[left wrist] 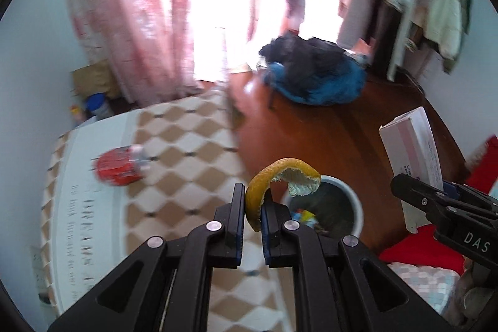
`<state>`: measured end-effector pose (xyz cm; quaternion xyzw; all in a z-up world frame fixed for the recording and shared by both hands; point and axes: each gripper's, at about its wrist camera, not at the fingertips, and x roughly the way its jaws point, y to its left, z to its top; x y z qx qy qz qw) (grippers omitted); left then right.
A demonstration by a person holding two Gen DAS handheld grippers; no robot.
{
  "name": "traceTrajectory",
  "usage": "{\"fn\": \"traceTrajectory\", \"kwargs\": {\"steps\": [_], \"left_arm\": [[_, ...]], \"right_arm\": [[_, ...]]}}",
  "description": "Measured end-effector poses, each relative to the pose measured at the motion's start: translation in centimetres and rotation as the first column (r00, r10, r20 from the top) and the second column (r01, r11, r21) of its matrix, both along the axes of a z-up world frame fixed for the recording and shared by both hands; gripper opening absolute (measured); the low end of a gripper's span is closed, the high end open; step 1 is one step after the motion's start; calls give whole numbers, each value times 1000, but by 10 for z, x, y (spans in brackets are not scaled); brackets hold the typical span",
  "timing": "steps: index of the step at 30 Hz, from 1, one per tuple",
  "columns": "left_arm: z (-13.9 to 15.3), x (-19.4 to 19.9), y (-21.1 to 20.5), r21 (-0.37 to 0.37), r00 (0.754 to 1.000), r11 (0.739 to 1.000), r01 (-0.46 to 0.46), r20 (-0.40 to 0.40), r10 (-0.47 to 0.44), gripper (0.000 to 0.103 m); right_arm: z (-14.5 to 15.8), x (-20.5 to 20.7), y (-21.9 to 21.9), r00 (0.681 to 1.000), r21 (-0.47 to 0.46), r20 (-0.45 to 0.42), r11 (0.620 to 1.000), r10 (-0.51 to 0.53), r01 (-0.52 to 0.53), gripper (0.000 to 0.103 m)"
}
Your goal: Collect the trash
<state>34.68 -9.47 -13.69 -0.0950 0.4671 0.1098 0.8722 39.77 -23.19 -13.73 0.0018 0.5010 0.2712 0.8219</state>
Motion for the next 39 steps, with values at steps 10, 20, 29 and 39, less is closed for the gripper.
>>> {"fn": "traceTrajectory", "kwargs": {"steps": [10, 20, 29, 39], "left_arm": [[-99, 93, -92, -67, 976, 990, 124, -172, -134, 6], [-218, 152, -117, -112, 913, 983, 148, -367, -180, 7], [-264, 164, -111, -152, 874, 983, 100, -459, -160, 11], [-249, 158, -98, -115, 888, 992, 55, -448, -102, 91]], "right_arm": [[-62, 58, -126, 975, -83, -81, 976, -209, 202, 59], [-201, 113, -179, 913, -151, -280, 953, -297, 264, 59], [-290, 142, -173, 877, -201, -365, 946, -312, 253, 59], [-318, 153, -161, 868, -250, -374, 937, -326, 245, 78]]}}
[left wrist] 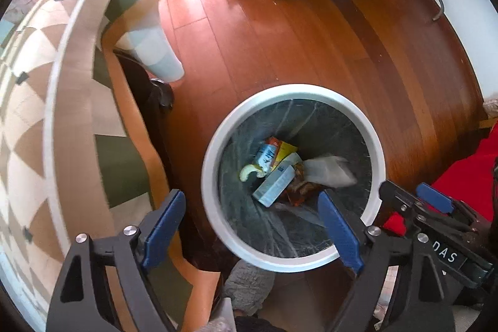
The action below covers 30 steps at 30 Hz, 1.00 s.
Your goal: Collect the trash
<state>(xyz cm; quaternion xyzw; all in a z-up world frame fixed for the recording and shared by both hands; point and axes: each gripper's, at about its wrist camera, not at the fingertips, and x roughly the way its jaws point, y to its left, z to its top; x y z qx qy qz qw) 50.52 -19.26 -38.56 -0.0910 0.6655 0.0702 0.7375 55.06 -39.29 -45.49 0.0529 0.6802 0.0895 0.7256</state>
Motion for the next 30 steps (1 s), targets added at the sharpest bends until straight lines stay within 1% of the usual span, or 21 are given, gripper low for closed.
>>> {"fn": "traceTrajectory", "kwargs": {"steps": [1, 4, 5, 6, 12, 20, 25, 30], "left_arm": [[4, -2, 1, 6, 1000, 1000, -5, 4, 5, 98], [13, -6, 3, 23, 1000, 1000, -6, 24, 5, 98], [16, -7, 3, 33, 1000, 999, -7, 30, 6, 99], [21, -10, 3, 36, 999, 999, -7, 37, 6, 99], [40, -20, 7, 46, 998, 999, -20, 64, 17, 99], [77, -37, 9, 53, 993, 998, -26, 117, 19, 99], [112, -53, 9, 55, 985, 998, -20, 170, 10, 99], [153, -71, 14, 47, 971, 999, -23, 237, 11, 99]], "right_arm": [[2, 0, -1, 1000, -4, 2, 1000, -3, 3, 81], [9, -5, -3, 1000, -38, 15, 999, -10, 10, 90], [12, -6, -4, 1000, -42, 18, 999, -13, 13, 98], [18, -9, -6, 1000, -49, 25, 999, -16, 17, 103], [47, -21, -8, 998, -99, 58, 995, -2, 8, 103], [86, -38, -14, 995, -107, 95, 994, 14, -4, 103], [116, -51, -14, 992, -104, 126, 995, 19, -6, 103], [158, -67, -13, 985, -87, 173, 996, 21, -6, 103]]}}
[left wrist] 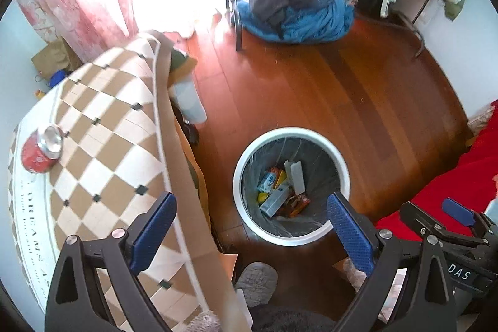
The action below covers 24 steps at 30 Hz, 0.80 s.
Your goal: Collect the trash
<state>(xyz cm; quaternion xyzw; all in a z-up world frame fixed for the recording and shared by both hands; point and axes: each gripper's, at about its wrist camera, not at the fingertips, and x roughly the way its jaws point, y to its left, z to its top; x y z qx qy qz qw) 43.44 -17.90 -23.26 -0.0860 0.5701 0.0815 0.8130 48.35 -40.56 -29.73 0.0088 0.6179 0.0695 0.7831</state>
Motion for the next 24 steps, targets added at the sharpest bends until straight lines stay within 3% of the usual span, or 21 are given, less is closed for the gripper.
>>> {"fn": "traceTrajectory", "kwargs": {"steps": [7, 11, 14, 17, 20, 23, 24], "left_arm": [[60, -35, 24, 5, 994, 999, -38, 102, 37, 99], [88, -62, 68, -5, 983, 991, -135, 124, 135, 99], [96, -91, 118, 25, 959, 970, -241, 158, 234, 99], [81, -129, 186, 84, 919, 921, -381, 144, 367, 99], [48, -167, 249, 155, 869, 855, -496, 94, 487, 99], [2, -202, 307, 213, 805, 783, -584, 28, 593, 99], [-14, -211, 325, 224, 784, 764, -605, 0, 621, 99]], "right_arm": [[68, -26, 8, 996, 45, 91, 999, -2, -2, 103], [111, -42, 27, 990, 98, 141, 995, 6, -20, 103], [141, -52, 59, 984, 151, 165, 984, 68, -93, 103], [161, -62, 120, 962, 135, 184, 964, 201, -228, 103], [163, -74, 203, 907, 79, 193, 916, 374, -394, 103], [147, -88, 298, 816, 14, 161, 826, 555, -564, 103], [134, -94, 341, 765, -18, 135, 773, 630, -634, 103]]}}
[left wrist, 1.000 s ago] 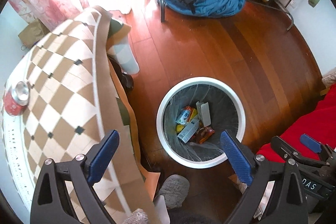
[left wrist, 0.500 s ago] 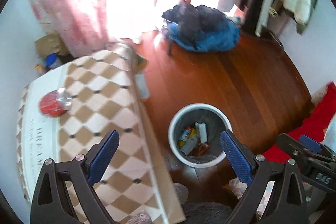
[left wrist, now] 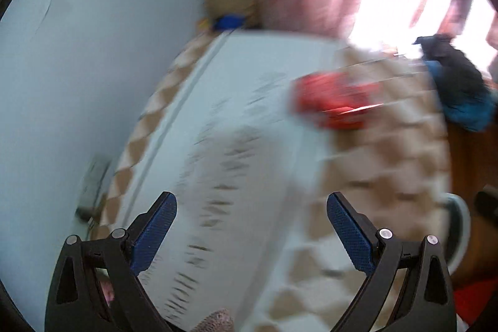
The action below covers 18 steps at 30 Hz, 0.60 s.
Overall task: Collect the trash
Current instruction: 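Grasp the clear plastic lid with the left tool while the right tool grasps the red cola can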
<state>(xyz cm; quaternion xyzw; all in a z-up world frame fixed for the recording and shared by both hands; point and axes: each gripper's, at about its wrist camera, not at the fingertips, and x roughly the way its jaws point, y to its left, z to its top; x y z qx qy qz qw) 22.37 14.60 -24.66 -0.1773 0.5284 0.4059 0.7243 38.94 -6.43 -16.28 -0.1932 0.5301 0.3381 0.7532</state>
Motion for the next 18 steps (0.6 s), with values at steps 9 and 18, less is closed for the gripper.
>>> {"fn": "traceTrajectory", "kwargs": {"steps": [9, 18], "left_arm": [[-96, -36, 83, -97, 985, 984, -147, -110, 136, 102], [-93, -17, 103, -92, 993, 991, -101, -63, 95, 103]], "right_arm": [[-107, -14, 232, 899, -381, -22, 827, 438, -413, 103], [-185, -1, 316, 775, -539, -108, 618, 623, -572, 103]]}}
